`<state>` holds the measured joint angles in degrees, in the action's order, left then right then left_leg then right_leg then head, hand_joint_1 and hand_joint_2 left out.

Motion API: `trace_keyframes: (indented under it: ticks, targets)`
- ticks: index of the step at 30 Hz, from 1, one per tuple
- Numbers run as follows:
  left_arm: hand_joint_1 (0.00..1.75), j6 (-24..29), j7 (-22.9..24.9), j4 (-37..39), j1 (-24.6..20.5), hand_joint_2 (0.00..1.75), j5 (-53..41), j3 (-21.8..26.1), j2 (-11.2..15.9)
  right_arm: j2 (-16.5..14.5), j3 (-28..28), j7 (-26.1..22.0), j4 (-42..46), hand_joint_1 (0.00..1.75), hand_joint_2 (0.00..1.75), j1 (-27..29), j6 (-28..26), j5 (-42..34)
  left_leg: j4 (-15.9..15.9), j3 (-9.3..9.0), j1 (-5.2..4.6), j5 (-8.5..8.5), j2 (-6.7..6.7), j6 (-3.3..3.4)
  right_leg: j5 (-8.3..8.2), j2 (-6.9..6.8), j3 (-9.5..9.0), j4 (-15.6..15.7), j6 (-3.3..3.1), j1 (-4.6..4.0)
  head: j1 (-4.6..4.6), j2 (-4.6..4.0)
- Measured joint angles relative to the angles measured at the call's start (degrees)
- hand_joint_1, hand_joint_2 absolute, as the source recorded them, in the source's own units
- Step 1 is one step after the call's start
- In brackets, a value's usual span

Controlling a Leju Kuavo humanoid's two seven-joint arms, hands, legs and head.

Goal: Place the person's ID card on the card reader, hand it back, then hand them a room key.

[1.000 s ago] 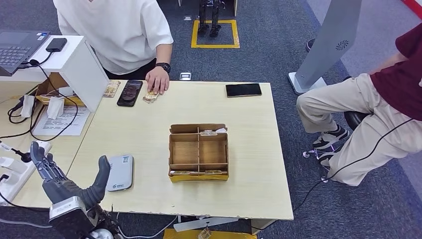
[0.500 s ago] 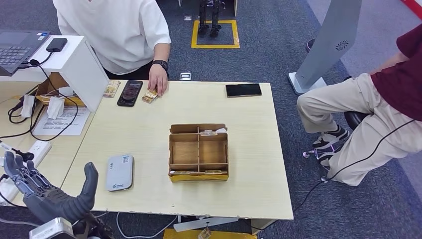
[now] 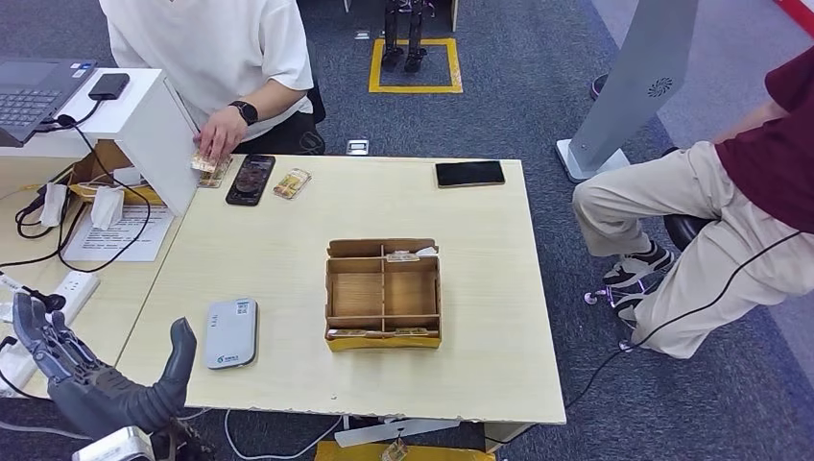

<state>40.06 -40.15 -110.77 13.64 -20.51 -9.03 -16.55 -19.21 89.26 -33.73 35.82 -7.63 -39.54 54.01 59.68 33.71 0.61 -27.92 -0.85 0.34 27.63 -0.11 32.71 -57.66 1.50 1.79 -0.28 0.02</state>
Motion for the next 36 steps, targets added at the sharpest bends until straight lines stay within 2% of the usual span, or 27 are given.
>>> trace_keyframes:
  ticks: [17, 36]
  targets:
    - [0.00, 0.00, 0.02, 0.26, 2.16, 1.75, -2.61, -0.02, -0.05, 0.00, 0.00, 0.10, 0.27, 0.00, 1.75, 0.05, 0.00, 0.48, 0.00, -0.01, 0.00, 0.00, 0.00, 0.00, 0.00, 0.00, 0.00, 0.00, 0.00, 0.00, 0.00, 0.00]
    - [0.00, 0.00, 0.02, 0.73, 2.55, 1.75, -4.23, -0.02, -0.13, -0.02, 0.00, 0.36, 0.75, 0.00, 1.75, 0.11, 0.00, 1.33, 0.00, -0.01, 0.00, 0.00, 0.00, 0.00, 0.00, 0.00, 0.00, 0.00, 0.00, 0.00, 0.00, 0.00]
